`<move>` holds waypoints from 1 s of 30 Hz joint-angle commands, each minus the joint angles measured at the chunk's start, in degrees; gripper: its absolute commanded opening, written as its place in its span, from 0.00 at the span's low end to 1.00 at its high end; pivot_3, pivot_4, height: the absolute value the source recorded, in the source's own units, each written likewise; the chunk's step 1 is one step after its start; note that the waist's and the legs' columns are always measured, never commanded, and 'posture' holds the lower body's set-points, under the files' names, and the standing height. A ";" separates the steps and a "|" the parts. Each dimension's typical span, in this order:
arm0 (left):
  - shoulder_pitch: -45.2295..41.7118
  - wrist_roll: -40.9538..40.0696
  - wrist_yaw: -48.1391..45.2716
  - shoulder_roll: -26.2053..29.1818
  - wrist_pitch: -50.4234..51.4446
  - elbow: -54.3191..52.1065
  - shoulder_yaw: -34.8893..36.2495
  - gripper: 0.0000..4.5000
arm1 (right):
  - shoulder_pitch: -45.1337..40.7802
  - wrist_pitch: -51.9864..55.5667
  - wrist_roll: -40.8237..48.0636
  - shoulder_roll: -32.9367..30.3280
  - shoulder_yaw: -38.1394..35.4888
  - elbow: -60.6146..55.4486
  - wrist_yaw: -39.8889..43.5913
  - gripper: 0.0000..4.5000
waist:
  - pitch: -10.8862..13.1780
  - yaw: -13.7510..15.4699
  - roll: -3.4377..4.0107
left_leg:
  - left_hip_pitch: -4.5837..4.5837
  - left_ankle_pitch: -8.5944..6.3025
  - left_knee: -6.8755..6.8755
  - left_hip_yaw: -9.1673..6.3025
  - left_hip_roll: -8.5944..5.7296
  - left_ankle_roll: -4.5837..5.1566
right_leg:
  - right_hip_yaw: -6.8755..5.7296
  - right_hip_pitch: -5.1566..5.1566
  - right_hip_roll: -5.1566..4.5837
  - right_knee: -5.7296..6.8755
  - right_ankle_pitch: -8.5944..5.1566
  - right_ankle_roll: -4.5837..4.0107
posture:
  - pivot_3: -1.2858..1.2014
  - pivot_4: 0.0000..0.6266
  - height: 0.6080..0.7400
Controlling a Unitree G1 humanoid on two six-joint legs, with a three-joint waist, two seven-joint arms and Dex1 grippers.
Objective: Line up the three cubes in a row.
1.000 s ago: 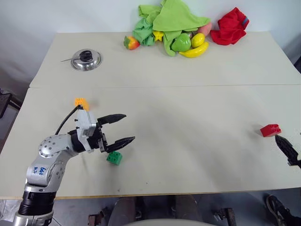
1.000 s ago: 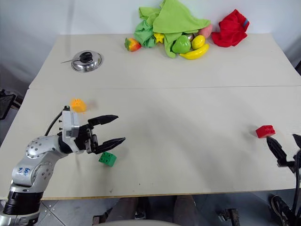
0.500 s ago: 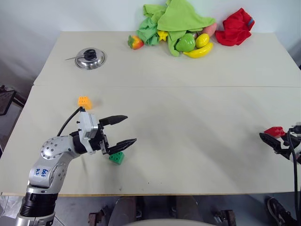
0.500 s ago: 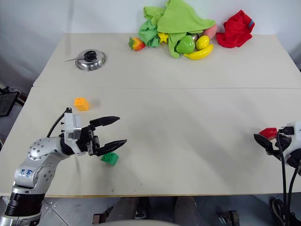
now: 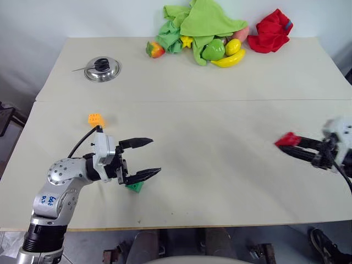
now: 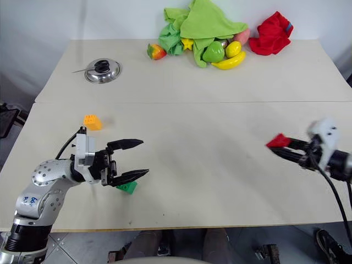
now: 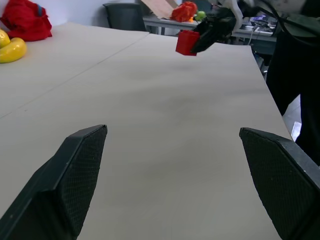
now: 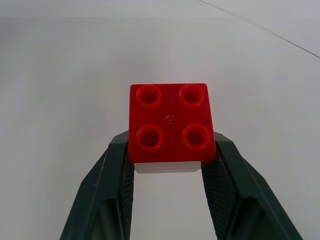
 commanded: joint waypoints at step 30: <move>6.81 1.44 0.21 3.61 -6.76 6.22 13.25 1.00 | -27.82 -34.48 2.59 7.53 22.97 29.98 20.65 0.99 | 0.13 -1.27 0.03 | -0.06 -0.01 0.25 -0.69 -0.04 -0.02 | -0.62 0.48 -0.13 -0.17 0.00 0.01 | 0.52 0.24 1.00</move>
